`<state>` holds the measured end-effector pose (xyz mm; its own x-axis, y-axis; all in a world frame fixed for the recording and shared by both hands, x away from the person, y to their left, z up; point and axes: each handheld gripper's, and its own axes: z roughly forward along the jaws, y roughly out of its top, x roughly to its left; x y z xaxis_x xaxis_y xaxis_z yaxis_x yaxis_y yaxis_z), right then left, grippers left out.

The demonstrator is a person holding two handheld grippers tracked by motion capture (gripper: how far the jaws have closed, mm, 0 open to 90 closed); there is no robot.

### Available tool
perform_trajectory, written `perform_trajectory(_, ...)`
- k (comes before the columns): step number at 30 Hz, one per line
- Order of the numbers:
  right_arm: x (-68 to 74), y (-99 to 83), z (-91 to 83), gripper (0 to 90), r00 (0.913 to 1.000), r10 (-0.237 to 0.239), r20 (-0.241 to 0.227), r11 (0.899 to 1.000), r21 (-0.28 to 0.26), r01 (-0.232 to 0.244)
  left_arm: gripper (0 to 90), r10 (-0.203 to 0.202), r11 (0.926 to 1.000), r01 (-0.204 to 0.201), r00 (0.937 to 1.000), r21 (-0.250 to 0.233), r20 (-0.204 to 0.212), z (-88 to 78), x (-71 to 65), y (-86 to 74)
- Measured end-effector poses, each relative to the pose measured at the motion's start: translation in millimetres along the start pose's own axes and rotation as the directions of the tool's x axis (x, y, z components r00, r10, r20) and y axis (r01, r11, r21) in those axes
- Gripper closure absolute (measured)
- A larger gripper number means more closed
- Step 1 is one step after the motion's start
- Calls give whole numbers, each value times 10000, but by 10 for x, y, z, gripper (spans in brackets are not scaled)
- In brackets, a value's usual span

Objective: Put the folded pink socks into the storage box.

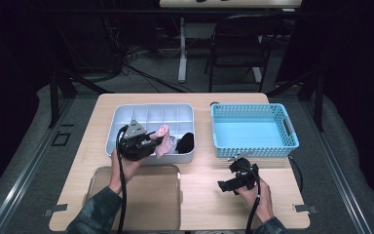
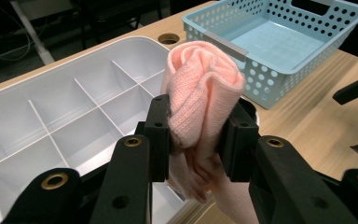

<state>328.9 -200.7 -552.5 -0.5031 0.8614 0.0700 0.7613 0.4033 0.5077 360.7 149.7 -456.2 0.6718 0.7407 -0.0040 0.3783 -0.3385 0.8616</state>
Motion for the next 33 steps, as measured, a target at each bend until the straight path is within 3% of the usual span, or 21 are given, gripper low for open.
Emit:
perform_trajectory(12, -2, 1, -5, 7, 10000, -38, 7, 10000, 14, 38, 682, -365, 9990, 338, 9947, -291, -966, -44, 198, -60)
perform_trajectory(22, 4, 0, -2, 10, 10000, -8, 28, 10000, -32, 9, 682, -334, 9994, 323, 9788, -89, -2022, 66, 328, -198)
perform_trajectory(29, 5, 0, -1, 10, 10000, -17, 25, 10000, -24, 17, 681, -359, 9990, 412, 9735, 191, -2260, 193, 392, -289)
perform_trajectory(33, 4, -1, 0, 11, 10000, -26, -3, 10000, -18, 26, 680, -547, 9976, 627, 9734, 293, -2224, 267, 423, -331)
